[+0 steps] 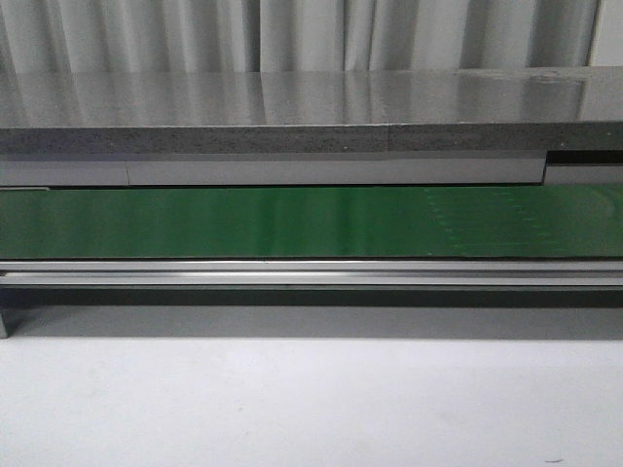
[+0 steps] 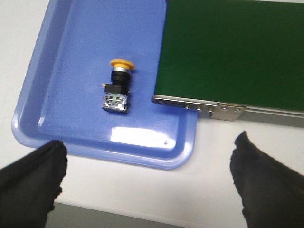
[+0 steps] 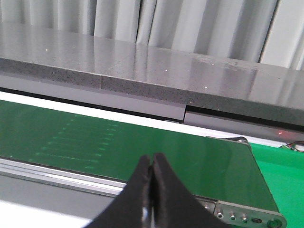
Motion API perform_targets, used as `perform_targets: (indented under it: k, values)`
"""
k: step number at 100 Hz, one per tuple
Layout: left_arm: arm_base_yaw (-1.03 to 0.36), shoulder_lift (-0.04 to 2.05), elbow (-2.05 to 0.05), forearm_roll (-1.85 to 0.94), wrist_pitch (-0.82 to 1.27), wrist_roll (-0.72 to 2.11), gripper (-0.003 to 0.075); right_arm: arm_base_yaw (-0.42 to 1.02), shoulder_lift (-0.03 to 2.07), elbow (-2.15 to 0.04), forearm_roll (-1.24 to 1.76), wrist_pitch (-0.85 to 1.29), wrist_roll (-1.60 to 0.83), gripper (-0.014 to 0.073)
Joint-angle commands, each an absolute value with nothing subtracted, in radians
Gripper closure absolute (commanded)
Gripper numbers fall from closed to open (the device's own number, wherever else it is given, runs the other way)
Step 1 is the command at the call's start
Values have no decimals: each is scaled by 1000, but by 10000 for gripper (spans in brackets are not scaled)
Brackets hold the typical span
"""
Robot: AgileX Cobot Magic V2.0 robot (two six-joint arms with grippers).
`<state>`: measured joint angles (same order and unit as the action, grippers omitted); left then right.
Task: Move button from left to right
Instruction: 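Lower the left gripper and close it on the button's black body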
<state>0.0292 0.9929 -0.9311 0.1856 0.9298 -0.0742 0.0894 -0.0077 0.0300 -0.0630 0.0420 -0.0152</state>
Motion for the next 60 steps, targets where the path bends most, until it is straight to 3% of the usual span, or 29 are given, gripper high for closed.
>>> perform_targets:
  k: [1, 36, 60]
  values:
    - [80, 1075, -1002, 156, 885, -29, 90, 84, -26, 30, -72, -40, -15, 662]
    - [251, 1436, -1186, 15, 858, 91, 90, 84, -26, 30, -72, -40, -15, 662]
    - [292, 1611, -1229, 11, 855, 99, 90, 84, -26, 30, -72, -40, -15, 662]
